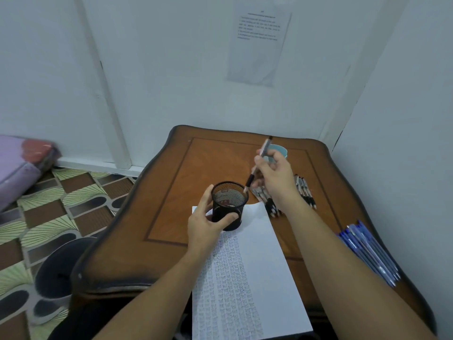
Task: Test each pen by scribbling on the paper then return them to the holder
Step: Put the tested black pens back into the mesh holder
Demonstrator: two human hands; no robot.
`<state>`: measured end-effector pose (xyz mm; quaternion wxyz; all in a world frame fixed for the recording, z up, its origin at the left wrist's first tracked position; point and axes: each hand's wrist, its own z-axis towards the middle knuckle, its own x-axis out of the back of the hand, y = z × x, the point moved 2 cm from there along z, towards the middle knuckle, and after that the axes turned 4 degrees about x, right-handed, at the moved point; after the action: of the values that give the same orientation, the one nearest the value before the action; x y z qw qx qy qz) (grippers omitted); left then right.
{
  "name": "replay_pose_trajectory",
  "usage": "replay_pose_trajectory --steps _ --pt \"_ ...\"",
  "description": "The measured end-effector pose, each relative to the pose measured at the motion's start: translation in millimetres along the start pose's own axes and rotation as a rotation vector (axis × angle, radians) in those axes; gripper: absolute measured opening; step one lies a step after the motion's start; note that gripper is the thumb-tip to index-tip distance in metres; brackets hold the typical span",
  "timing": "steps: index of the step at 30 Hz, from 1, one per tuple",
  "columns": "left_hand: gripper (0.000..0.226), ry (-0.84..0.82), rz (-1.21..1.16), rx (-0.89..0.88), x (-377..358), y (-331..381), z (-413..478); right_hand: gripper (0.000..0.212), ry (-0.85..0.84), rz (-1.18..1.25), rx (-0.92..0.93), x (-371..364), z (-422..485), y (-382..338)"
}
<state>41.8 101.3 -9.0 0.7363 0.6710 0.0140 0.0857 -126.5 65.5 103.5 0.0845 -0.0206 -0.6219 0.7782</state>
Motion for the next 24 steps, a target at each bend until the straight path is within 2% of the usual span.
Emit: replay_pose_trajectory --steps 3,5,7,9,11,14,16,18,20,24 --pt "0.086 0.002 -0.022 -0.002 0.2 -1.4 1.5 0.014 -0.122 -0.337 0.071 -18.2 6.6 10.6" --pt "0.087 0.001 -0.026 -0.003 0.5 -2.1 1.8 0.015 -0.207 -0.479 0.071 -22.2 4.9 27.0" --pt "0.086 -0.003 -0.027 0.001 0.9 -2.3 2.1 0.016 -0.175 -0.442 0.047 -15.5 3.6 39.3" --pt "0.085 -0.004 -0.029 0.008 1.6 -3.1 3.2 0.017 -0.069 -0.361 -0.002 -2.3 5.4 46.5" --pt "0.084 -0.008 -0.032 0.016 2.3 -2.9 3.4 0.018 0.016 -0.383 -0.077 13.2 10.6 56.3" --pt "0.084 -0.013 -0.038 0.028 3.5 -2.7 3.1 0.034 -0.063 -0.682 -0.157 27.9 17.9 71.6" --pt "0.084 -0.016 -0.035 0.032 3.7 -2.2 3.0 0.045 -0.149 -0.869 -0.147 28.2 23.3 77.2" --pt "0.085 -0.018 -0.039 0.034 3.4 -2.1 4.0 0.048 -0.202 -0.987 -0.116 24.0 32.0 81.4" --pt "0.085 -0.019 -0.047 0.038 3.1 -2.9 5.1 0.048 -0.219 -1.051 -0.112 18.4 41.8 84.4" --pt "0.086 -0.017 -0.064 0.057 3.3 -4.8 6.5 0.063 -0.216 -1.055 -0.25 11.4 51.9 90.2"
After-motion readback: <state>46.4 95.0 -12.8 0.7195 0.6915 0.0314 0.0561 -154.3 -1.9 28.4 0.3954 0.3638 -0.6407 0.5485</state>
